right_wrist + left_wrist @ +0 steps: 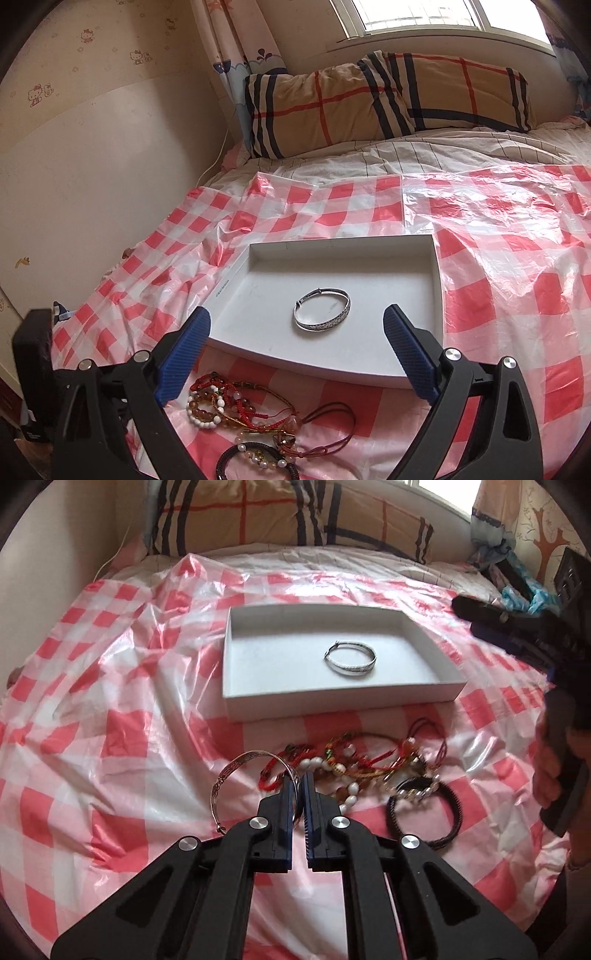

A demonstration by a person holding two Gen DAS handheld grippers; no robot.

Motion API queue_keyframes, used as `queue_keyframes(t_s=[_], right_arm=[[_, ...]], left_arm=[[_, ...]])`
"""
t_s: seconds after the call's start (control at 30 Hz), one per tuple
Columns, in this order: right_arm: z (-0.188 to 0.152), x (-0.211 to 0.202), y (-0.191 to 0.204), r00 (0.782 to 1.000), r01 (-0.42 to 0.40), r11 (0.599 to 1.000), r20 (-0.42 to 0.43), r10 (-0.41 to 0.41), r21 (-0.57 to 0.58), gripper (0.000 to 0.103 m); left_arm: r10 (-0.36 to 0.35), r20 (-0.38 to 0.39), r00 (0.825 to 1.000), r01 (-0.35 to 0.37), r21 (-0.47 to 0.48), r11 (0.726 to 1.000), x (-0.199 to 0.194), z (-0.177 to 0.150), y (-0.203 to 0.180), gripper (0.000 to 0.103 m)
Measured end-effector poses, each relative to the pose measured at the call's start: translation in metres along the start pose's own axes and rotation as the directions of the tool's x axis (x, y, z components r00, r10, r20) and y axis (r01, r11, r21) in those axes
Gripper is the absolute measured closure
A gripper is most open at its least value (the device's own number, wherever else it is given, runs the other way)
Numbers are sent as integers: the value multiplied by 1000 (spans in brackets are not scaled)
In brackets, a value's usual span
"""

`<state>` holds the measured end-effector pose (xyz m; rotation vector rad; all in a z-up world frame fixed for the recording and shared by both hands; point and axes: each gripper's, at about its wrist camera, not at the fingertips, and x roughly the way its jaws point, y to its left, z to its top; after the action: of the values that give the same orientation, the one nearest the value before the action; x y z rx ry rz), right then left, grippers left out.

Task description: Organize jewelry

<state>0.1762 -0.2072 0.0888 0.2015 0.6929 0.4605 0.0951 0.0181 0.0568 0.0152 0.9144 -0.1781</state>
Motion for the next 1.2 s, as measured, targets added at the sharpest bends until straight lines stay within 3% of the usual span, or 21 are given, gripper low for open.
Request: queue_keyframes(t_s=[0.17,0.4,0.47,0.53,0.6,0.7,0.83,0.97,1.13,1.2], right_arm=[[-4,12,-12,992,115,993,-49,-116,-29,12],[-17,44,-29,935,329,931,-87,-345,-162,12],[-19,54,-33,917,371,907,-75,-392,-199,12],[-19,66,-36,899,410,882,-60,-434,-233,12],[-20,79,-39,886,426,867,-73,-457,-259,12],[-26,90,-44,892,386,889,-144,-428,-246,12],[-28,93,-38,895,304,917,-253,-367,-257,11],[-35,79,-30,897,227,941,-322,-302,-250,11],[-37,49,-17,907,226,937,-293,-302,-266,11],[-37,30,-12,924,230,946,-254,-285,-228,11]], left_arm=[[-36,104,994,30,59,998,5,46,-29,98],[-26,144,989,18,57,998,59,87,-48,94],[-27,111,993,24,31,999,80,91,-45,85],[-20,86,996,19,12,1000,91,87,-40,62],[-16,78,997,14,28,999,92,81,-40,54],[8,43,999,-11,68,998,96,74,-38,46],[-8,-27,1000,10,57,998,101,66,-34,46],[29,-3,1000,-28,93,995,79,52,-41,45],[144,31,989,-148,168,975,50,24,-60,32],[190,60,980,-199,191,961,37,14,-66,26]])
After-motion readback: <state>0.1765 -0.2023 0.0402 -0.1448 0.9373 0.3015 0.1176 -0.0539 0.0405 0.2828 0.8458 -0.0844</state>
